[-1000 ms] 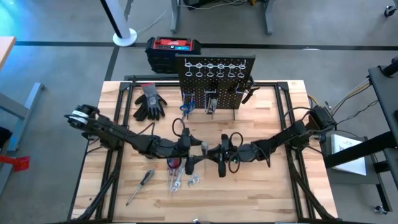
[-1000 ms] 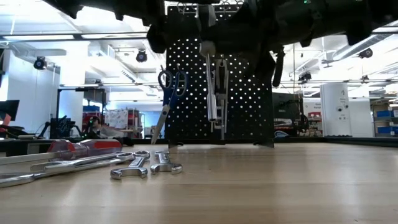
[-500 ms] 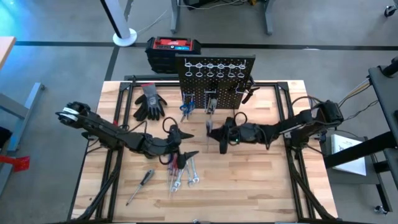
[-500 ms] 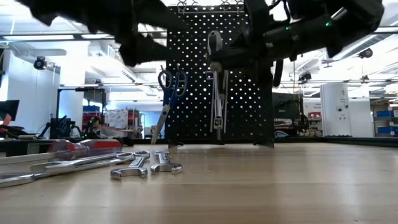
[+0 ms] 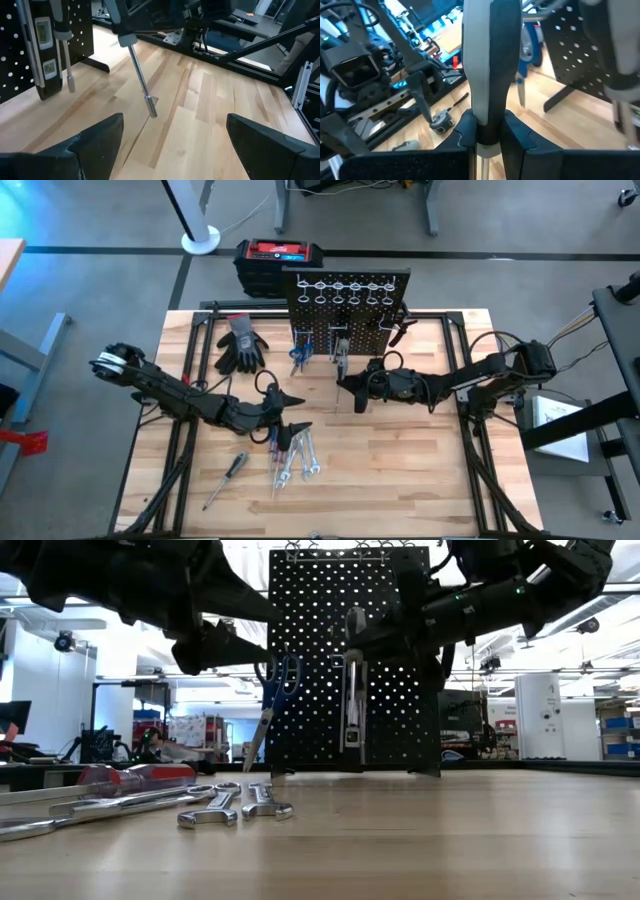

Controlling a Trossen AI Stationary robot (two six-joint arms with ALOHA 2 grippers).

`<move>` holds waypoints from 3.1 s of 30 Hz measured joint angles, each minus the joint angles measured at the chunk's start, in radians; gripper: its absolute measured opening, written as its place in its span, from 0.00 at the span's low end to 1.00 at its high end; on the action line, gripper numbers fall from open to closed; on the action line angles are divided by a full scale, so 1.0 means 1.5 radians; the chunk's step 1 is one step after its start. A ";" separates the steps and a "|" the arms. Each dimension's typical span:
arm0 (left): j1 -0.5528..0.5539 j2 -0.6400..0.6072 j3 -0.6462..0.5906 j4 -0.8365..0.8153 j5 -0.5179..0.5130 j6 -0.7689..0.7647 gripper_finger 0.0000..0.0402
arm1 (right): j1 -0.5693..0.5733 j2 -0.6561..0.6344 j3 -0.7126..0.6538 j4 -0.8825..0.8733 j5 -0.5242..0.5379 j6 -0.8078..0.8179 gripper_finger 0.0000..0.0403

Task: Hang tools onto peg board
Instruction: Hang the grey screwdriver on the pegboard

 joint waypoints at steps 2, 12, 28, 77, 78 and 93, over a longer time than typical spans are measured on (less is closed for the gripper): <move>0.000 0.000 0.000 0.002 -0.002 0.008 0.85 | -0.002 0.000 -0.001 -0.001 0.002 0.017 0.08; 0.001 0.000 -0.001 0.010 -0.007 0.021 0.85 | -0.013 0.000 -0.001 0.004 0.019 0.105 0.08; 0.000 0.000 -0.002 -0.007 -0.011 0.021 0.85 | 0.033 -0.013 -0.002 0.040 0.012 0.028 0.08; -0.016 -0.008 -0.160 0.164 -0.020 -0.023 0.85 | -0.021 0.081 -0.066 0.271 -0.007 0.091 0.08; -0.016 -0.008 -0.160 0.164 -0.024 -0.023 0.85 | -0.021 0.081 -0.066 0.271 -0.007 0.095 0.08; -0.016 -0.008 -0.160 0.169 -0.035 -0.011 0.85 | -0.034 0.081 -0.043 0.267 -0.027 0.049 0.08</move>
